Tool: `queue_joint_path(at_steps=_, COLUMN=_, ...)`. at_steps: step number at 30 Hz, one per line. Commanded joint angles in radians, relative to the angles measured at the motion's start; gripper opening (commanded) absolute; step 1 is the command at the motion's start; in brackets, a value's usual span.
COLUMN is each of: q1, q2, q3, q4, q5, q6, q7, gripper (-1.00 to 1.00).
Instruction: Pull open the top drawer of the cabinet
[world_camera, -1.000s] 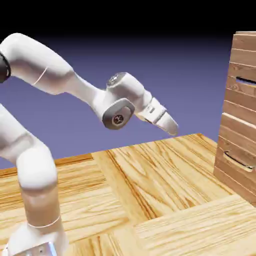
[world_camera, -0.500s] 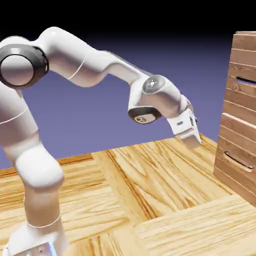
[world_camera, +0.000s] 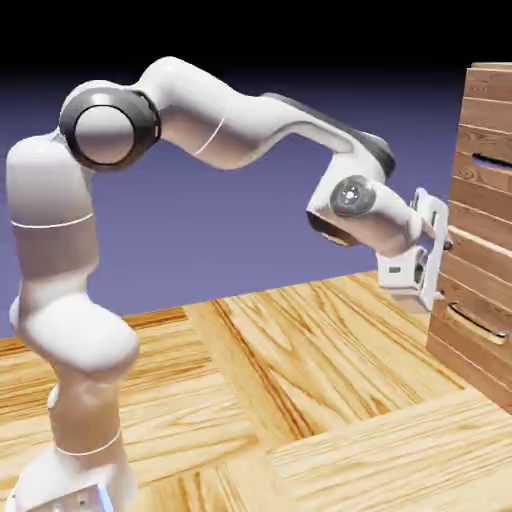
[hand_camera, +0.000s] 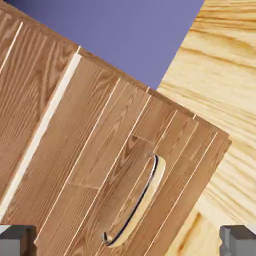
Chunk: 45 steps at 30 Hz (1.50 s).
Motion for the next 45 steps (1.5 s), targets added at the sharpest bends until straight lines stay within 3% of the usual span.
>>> queue_joint_path(at_steps=1, q1=0.015, q2=0.018, q3=-0.019, q4=0.020, q5=0.044, q6=-0.004, q7=-0.009, gripper=1.00)
queue_joint_path(at_steps=28, q1=0.425, q2=0.504, q3=-0.528, q4=0.563, q5=1.207, q6=-0.097, q7=-0.263, gripper=1.00)
queue_joint_path(at_steps=36, q1=0.222, q2=0.664, q3=-0.405, q4=0.812, q5=1.113, q6=-0.048, q7=-0.064, gripper=1.00)
queue_joint_path(at_steps=37, q1=0.222, q2=0.664, q3=-0.405, q4=0.812, q5=1.113, q6=-0.048, q7=-0.064, gripper=-1.00)
queue_joint_path(at_steps=45, q1=0.436, q2=0.513, q3=-0.544, q4=0.558, q5=1.203, q6=-0.102, q7=-0.247, gripper=-1.00)
